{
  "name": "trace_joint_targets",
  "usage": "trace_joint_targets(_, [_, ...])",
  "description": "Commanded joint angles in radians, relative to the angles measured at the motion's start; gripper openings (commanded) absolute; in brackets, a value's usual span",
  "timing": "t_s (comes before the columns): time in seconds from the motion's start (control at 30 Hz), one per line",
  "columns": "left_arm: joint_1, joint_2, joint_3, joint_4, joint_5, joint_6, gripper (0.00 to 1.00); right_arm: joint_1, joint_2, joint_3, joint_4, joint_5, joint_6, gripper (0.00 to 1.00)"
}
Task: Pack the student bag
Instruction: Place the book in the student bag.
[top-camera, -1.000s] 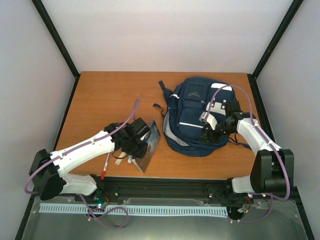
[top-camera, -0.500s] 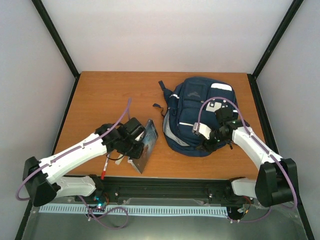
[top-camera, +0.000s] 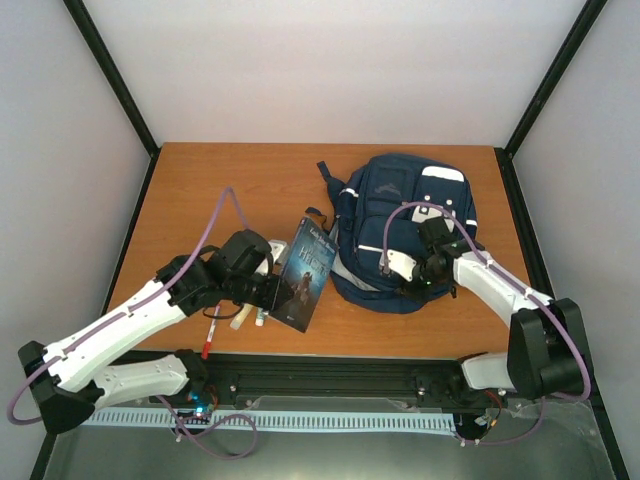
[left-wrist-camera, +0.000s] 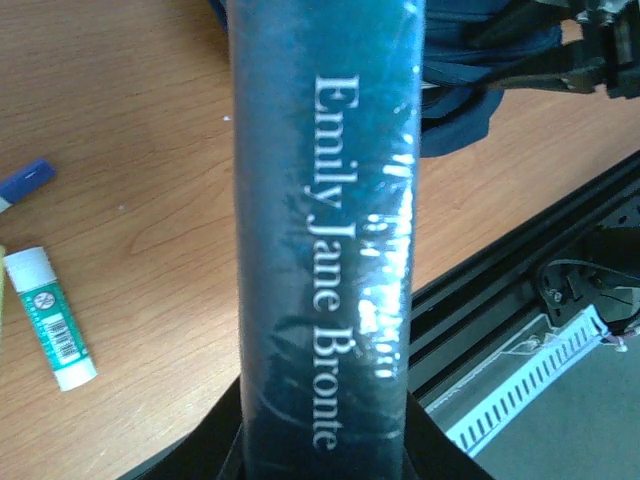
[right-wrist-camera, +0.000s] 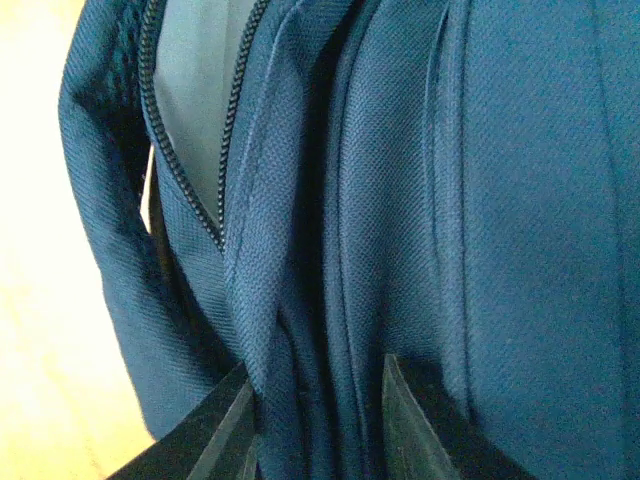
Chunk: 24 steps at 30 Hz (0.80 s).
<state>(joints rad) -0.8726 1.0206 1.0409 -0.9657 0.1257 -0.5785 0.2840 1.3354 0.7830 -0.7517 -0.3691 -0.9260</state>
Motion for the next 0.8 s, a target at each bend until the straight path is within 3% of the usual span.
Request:
trace_joint_targets(0.0, [-0.012, -0.045, 0.000, 0.193, 0.059, 0.003, 0.01, 0.010, 0.009, 0.031, 0.039, 0.054, 0.030, 0.26])
trace_joint_targets(0.07, [-0.012, -0.049, -0.022, 0.232, 0.072, -0.001, 0.01, 0.010, -0.012, 0.055, 0.032, 0.068, 0.042, 0.13])
trace_joint_targets(0.17, [-0.012, -0.040, -0.053, 0.295, 0.108, -0.002, 0.01, 0.010, -0.055, 0.119, 0.003, 0.082, 0.056, 0.03])
trace_joint_targets(0.4, [-0.012, -0.002, -0.128, 0.421, 0.114, -0.032, 0.01, 0.010, -0.128, 0.293, -0.004, 0.148, 0.115, 0.03])
trace_joint_targets(0.77, [-0.012, 0.122, -0.274, 0.864, 0.358, -0.094, 0.01, 0.010, -0.123, 0.466, 0.052, 0.201, 0.234, 0.03])
